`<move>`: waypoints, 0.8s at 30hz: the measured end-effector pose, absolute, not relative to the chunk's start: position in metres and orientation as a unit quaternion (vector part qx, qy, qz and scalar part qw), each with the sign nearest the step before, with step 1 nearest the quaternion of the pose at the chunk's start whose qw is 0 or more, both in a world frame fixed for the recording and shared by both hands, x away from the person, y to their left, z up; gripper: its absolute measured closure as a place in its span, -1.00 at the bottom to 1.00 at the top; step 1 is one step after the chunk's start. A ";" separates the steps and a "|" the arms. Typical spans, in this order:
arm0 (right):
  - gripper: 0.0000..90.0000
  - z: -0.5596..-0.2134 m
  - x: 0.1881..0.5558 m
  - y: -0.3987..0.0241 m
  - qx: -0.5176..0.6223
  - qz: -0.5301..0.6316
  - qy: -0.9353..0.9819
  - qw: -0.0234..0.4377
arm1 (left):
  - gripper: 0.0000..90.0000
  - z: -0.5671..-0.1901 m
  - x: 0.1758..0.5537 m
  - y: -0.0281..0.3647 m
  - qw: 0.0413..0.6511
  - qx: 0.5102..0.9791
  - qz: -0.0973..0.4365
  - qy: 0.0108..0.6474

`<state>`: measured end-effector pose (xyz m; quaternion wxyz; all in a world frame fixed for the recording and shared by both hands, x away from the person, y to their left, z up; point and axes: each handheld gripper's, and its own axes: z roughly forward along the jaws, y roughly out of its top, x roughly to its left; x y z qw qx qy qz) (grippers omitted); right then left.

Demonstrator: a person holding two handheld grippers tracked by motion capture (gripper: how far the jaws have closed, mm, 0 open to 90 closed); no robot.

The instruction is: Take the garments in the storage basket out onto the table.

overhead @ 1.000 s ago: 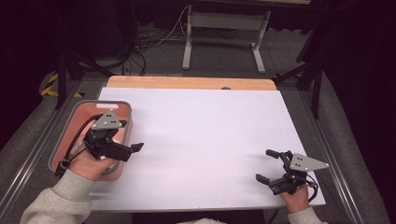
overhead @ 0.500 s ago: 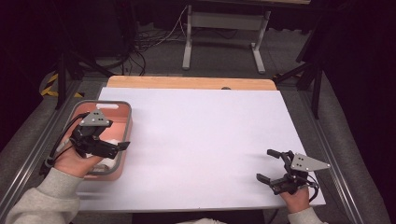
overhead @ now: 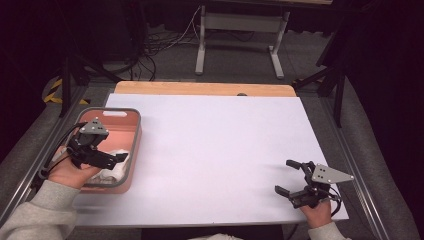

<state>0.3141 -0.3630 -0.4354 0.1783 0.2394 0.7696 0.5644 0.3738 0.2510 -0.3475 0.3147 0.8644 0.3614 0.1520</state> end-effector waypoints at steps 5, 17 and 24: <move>-0.99 -0.435 0.314 -0.363 0.240 0.563 0.770 0.179 | -0.90 -0.352 0.376 0.253 0.300 0.871 0.139 0.363; -0.99 -0.435 0.314 -0.363 0.238 0.560 0.771 0.186 | -0.91 -0.372 0.385 0.256 0.271 0.883 0.106 0.367; -0.99 -0.435 0.314 -0.363 0.238 0.560 0.772 0.186 | -0.91 -0.383 0.389 0.257 0.251 0.889 0.090 0.372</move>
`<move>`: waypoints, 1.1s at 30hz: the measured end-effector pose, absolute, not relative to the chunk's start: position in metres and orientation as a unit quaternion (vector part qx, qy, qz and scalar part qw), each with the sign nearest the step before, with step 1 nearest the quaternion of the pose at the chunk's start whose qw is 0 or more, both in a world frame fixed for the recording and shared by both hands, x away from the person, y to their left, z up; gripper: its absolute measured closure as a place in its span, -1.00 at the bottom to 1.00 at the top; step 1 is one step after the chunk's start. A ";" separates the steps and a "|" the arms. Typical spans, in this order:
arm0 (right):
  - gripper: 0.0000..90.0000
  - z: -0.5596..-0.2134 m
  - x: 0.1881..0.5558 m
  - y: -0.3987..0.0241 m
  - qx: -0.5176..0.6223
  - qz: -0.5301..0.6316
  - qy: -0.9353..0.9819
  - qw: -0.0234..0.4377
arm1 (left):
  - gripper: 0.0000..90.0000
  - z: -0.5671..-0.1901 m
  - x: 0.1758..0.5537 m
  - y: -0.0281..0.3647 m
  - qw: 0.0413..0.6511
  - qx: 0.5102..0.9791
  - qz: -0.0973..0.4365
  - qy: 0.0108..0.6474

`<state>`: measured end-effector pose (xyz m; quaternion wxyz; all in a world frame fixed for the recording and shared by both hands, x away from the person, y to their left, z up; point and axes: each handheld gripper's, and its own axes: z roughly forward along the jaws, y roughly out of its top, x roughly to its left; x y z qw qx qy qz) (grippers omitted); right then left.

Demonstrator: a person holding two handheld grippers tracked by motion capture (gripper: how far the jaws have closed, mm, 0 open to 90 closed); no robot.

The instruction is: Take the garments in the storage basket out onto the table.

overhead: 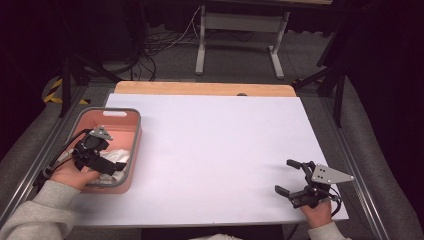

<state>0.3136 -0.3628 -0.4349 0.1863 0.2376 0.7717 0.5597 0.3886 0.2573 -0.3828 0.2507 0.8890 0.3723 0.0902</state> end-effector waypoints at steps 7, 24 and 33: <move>-0.99 -0.435 0.314 -0.363 0.237 0.559 0.772 0.188 | -0.92 -0.389 0.394 0.258 0.239 0.892 0.069 0.377; -0.99 -0.434 0.313 -0.364 0.237 0.558 0.772 0.191 | -0.84 -0.398 0.399 0.252 0.189 0.902 0.055 0.384; -0.99 -0.434 0.313 -0.364 0.235 0.559 0.772 0.190 | -0.65 -0.401 0.399 0.248 0.166 0.908 0.060 0.381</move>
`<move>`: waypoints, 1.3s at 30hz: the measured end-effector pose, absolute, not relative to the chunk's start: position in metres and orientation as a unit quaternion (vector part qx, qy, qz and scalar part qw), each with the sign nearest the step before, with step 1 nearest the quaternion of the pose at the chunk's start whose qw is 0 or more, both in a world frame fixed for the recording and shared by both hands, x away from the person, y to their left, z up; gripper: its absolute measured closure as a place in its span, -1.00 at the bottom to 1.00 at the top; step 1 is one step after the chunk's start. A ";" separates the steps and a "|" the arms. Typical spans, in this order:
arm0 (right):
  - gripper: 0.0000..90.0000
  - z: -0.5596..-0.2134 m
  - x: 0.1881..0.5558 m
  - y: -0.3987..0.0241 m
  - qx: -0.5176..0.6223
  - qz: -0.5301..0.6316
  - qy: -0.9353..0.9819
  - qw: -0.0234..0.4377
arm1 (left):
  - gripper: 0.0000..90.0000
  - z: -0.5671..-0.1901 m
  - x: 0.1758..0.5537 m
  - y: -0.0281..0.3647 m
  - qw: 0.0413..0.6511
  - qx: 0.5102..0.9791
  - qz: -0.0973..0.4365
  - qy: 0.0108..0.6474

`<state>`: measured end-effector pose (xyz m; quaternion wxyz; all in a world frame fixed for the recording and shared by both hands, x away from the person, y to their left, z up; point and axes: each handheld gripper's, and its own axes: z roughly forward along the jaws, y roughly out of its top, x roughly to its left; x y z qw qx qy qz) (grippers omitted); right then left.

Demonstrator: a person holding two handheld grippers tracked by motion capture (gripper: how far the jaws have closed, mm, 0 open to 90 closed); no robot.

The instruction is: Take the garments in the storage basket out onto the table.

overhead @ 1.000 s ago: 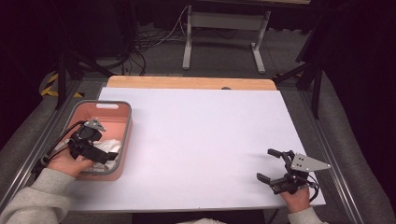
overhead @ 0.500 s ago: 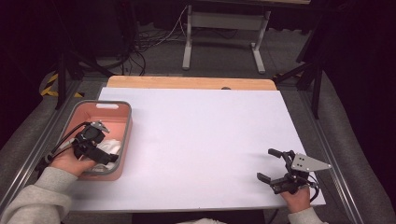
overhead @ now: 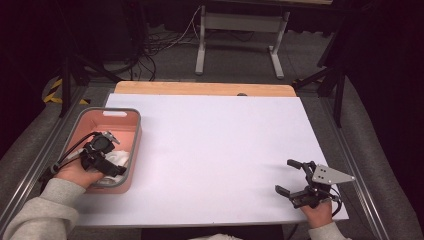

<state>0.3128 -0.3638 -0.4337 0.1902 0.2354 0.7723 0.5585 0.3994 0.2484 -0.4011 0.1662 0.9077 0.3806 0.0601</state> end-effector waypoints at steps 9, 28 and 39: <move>-0.99 -0.434 0.313 -0.363 0.233 0.560 0.772 0.187 | -0.21 -0.402 0.395 0.245 0.158 0.910 0.079 0.375; -0.99 -0.435 0.313 -0.363 0.231 0.562 0.773 0.182 | 0.36 -0.397 0.389 0.244 0.169 0.911 0.095 0.364; -0.99 -0.434 0.313 -0.362 0.228 0.564 0.772 0.181 | 0.39 -0.390 0.385 0.250 0.189 0.907 0.109 0.359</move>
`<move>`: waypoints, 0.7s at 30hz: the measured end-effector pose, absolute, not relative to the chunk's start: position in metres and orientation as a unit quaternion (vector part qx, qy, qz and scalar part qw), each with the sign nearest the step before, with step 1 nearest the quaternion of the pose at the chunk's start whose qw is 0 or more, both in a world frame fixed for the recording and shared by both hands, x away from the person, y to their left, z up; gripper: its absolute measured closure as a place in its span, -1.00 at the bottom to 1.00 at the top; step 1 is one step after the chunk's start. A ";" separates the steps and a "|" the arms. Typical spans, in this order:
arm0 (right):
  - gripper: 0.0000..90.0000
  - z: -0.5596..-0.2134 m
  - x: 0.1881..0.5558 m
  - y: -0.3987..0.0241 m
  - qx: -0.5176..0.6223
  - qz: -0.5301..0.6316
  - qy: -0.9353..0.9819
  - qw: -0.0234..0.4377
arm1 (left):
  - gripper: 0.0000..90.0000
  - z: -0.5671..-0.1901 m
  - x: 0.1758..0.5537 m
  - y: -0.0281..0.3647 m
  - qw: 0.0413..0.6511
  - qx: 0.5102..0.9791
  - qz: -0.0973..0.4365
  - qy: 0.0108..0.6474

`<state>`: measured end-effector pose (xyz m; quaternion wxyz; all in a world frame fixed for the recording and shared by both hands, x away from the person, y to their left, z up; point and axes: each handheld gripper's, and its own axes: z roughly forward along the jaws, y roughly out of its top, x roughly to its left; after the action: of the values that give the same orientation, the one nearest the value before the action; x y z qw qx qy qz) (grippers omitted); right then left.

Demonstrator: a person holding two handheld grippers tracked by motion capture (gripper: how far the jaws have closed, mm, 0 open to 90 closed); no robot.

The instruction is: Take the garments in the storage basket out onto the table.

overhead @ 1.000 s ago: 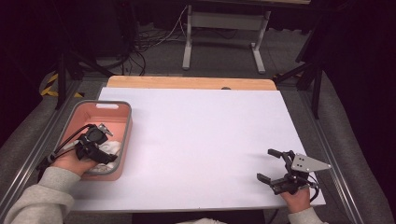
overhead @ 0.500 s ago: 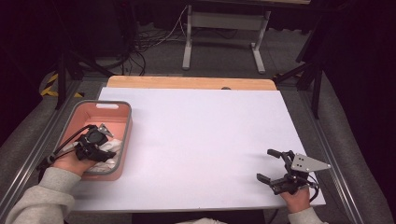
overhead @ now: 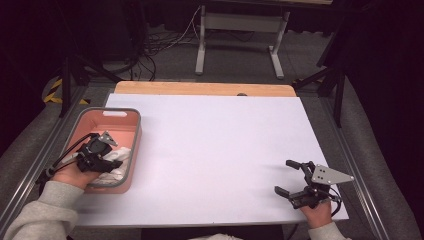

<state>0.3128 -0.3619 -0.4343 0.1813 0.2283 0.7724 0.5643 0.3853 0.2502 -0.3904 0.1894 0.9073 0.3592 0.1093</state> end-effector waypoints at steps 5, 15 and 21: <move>-0.99 -0.434 0.313 -0.362 0.228 0.566 0.772 0.181 | 0.40 -0.378 0.382 0.253 0.214 0.899 0.125 0.361; -0.99 -0.434 0.312 -0.362 0.225 0.569 0.771 0.178 | 0.40 -0.350 0.373 0.263 0.258 0.881 0.164 0.362; -1.00 -0.433 0.312 -0.362 0.223 0.570 0.771 0.177 | 0.40 -0.339 0.368 0.266 0.283 0.868 0.183 0.364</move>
<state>0.3118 -0.3623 -0.4333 0.1767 0.2231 0.7705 0.5704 0.3680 0.2664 -0.3389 0.2828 0.8685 0.3637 0.1830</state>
